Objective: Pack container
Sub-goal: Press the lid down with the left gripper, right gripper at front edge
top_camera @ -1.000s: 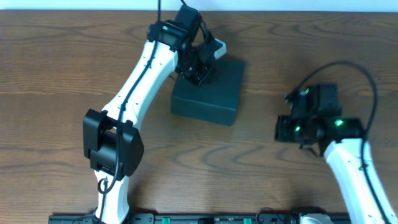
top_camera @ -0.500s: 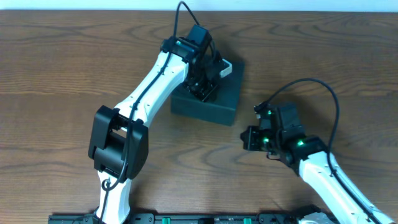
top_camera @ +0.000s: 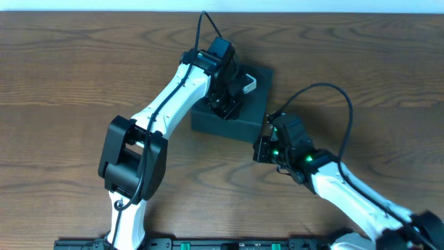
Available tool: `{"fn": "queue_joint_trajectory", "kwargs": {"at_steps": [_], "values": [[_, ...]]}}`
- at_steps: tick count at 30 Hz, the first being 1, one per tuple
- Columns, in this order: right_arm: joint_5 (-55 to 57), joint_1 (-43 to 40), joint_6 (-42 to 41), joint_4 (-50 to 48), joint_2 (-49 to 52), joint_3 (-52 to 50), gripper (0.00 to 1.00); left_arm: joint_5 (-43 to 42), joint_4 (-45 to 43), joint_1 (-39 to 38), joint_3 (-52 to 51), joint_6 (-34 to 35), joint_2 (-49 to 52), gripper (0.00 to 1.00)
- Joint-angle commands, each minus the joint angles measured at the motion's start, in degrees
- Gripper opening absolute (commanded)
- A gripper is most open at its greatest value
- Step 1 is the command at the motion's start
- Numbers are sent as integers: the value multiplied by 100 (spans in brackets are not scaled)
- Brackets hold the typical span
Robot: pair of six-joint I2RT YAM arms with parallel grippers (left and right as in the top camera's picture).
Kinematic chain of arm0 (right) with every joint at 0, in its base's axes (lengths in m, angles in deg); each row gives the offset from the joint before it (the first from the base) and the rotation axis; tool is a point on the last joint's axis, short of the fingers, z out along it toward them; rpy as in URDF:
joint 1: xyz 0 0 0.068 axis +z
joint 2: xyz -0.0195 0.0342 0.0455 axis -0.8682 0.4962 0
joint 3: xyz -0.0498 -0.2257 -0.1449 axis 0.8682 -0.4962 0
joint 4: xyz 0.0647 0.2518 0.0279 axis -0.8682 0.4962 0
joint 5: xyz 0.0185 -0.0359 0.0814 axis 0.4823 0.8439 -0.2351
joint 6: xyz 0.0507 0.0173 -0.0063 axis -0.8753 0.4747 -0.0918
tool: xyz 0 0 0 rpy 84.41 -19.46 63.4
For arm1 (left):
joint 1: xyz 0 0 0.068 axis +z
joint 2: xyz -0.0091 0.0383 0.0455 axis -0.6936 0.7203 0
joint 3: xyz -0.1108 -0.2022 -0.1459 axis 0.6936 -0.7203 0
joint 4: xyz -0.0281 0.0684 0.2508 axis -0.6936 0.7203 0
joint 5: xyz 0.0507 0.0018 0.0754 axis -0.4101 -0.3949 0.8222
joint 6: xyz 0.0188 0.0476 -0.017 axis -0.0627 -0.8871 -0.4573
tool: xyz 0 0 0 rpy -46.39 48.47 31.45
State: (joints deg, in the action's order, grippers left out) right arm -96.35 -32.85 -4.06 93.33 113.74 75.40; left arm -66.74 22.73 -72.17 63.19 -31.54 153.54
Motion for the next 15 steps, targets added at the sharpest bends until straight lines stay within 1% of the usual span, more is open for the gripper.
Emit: {"fn": "queue_joint_trajectory", "kwargs": {"at_steps": [1, 6, 15], "values": [[190, 44, -372, -236, 363, -26, 2, 249, 44, 7, -140, -96, 74, 6], [249, 44, -448, -678, 719, -26, 2, 251, 55, 4, -140, -79, 74, 6], [1231, 44, -1099, -1451, 745, -26, 2, 251, 57, 4, -140, -81, 74, 6]]}}
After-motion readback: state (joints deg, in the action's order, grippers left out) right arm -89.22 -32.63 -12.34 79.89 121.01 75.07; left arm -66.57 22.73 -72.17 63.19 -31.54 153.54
